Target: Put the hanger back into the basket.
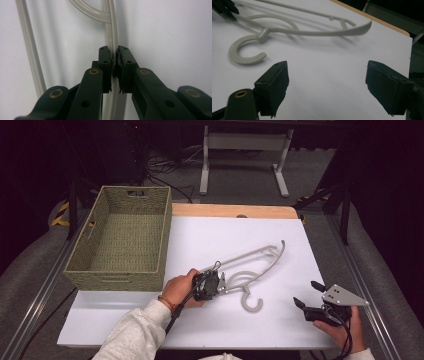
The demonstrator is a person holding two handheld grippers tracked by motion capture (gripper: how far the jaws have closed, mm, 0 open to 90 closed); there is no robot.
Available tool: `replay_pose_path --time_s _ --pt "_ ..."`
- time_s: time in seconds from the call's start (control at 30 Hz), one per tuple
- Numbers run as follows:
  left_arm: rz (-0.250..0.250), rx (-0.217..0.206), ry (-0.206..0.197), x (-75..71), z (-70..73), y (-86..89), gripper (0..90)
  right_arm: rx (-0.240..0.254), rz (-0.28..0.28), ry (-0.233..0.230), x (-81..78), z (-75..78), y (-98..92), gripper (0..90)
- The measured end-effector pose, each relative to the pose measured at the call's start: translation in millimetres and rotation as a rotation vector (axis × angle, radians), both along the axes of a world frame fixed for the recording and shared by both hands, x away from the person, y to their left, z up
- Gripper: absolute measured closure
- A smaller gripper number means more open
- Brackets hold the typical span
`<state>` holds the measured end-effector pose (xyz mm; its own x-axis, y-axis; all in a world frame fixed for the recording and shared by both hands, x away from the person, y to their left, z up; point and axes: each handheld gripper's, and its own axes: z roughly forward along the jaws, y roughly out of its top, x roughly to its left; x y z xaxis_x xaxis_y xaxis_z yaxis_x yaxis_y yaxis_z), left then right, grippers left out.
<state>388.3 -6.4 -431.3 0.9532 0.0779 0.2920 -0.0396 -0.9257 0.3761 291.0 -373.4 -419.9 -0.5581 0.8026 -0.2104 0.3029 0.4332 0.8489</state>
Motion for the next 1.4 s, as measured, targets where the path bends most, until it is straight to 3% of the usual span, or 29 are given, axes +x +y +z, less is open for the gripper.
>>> replay_pose_path --time_s 0.07,0.2,0.23,0.3,0.43,0.5,0.53,0.73,0.9,1.03,1.07,1.27,1.4 --pt "0.023 -0.026 -0.038 2.4 2.9 1.8 82.4 0.003 -0.002 0.0 0.0 0.3 -0.6 20.0" --pt "0.027 -0.055 -0.064 5.7 7.9 4.0 82.4 0.002 -0.004 0.002 0.1 0.3 -0.4 20.1" --pt "0.044 -0.074 -0.091 6.1 9.3 3.8 82.4 0.002 -0.004 0.003 0.2 0.3 -0.2 20.1" --pt "0.046 -0.067 -0.097 7.2 11.2 3.0 82.5 0.0 -0.003 0.002 0.5 0.0 0.2 20.2" --pt "0.053 -0.116 -0.121 7.8 23.1 -2.1 82.5 -0.001 -0.008 0.002 0.9 0.1 0.1 20.1" --pt "0.056 -0.113 -0.119 7.9 27.5 -3.5 82.4 0.003 -0.013 0.001 0.8 0.6 -0.5 20.0" --pt "0.061 -0.139 -0.129 7.9 34.6 -5.1 82.5 0.006 -0.015 -0.002 1.0 0.8 -1.2 20.0" --pt "0.097 -0.203 -0.169 14.0 72.8 -3.5 82.5 0.012 -0.017 -0.003 0.8 1.3 -2.5 19.9" --pt "0.132 -0.254 -0.156 25.1 100.1 4.1 82.5 0.014 -0.018 -0.007 0.8 1.7 -2.5 19.7" --pt "0.167 -0.248 -0.18 33.6 118.0 8.0 82.5 0.015 -0.018 -0.003 1.2 1.3 -2.1 19.7" --pt "0.178 -0.232 -0.21 35.4 122.0 8.6 82.5 0.016 -0.016 -0.003 1.2 1.3 -2.0 19.8" --pt "0.228 -0.228 -0.235 42.5 145.0 19.2 82.5 0.018 -0.019 -0.005 1.2 1.8 -2.5 20.0" --pt "0.255 -0.227 -0.253 42.3 159.2 38.2 82.5 0.021 -0.018 -0.006 0.5 2.1 -3.2 19.8"
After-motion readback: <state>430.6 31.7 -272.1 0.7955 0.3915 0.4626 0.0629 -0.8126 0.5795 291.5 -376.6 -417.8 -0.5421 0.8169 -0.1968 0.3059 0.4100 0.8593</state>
